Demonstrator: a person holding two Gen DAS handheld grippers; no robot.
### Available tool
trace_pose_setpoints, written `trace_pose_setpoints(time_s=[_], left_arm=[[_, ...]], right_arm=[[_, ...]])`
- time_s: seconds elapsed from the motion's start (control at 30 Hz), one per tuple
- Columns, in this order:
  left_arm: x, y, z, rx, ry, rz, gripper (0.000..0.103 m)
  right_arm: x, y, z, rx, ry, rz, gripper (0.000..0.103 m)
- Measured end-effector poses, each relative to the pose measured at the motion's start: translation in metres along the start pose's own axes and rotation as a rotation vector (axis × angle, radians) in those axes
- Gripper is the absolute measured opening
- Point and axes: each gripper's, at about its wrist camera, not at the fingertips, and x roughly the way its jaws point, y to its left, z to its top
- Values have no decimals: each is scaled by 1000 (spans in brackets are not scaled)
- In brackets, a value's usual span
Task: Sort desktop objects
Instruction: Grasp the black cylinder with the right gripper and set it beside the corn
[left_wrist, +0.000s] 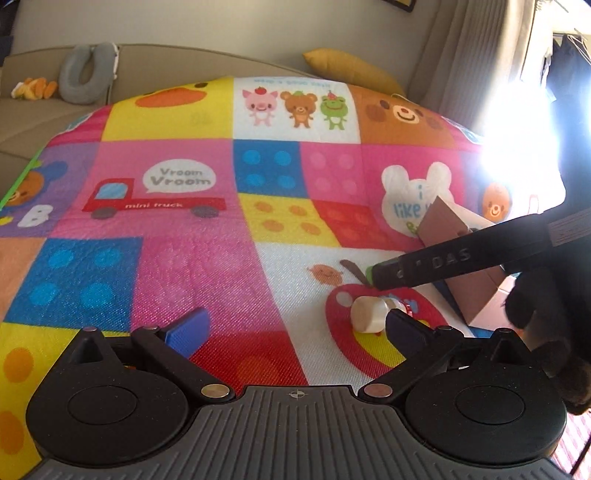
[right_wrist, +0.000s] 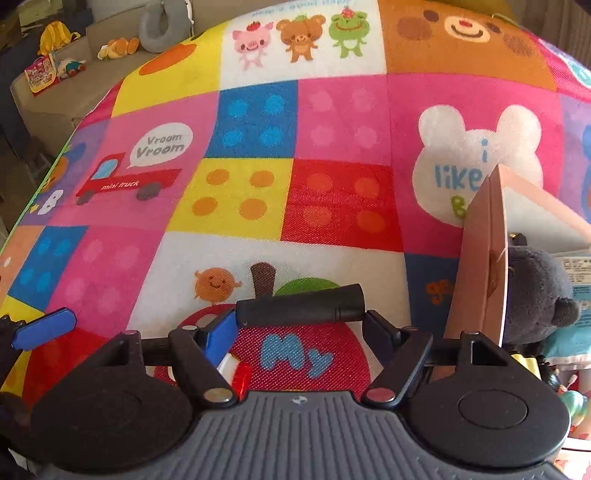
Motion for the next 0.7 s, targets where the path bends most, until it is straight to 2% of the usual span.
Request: trace_pose_setpoints(time_s=[0.17,0.23,0.3,0.37,0.47,0.6,0.7], left_arm=[[-1,-8,0,42,-5,43,103],[-3,-15,-1,82,-15,66,103],[-4,-26,-3,122,-16,53,103],[-2,-39,-4,132,20,-10,103],[6,-69,-9,183,67,-90,103],[11,-107,-13,269,81,-90,103],[9,-121,-15,302,80,-77,103]], right_arm=[[-67,-18,-15,35,-148,52,74],[-100,-36,-33,67,-210,50,74],[-122,-55,-59,109,-244,22,74],[-134,-73,-88,141,-254,-47,74],[-136,-96,-132,202,-211,-119,74],[-129,-131,-177,329,-175,-130,75],[-132,-152,-188,395,-232,-95,79]])
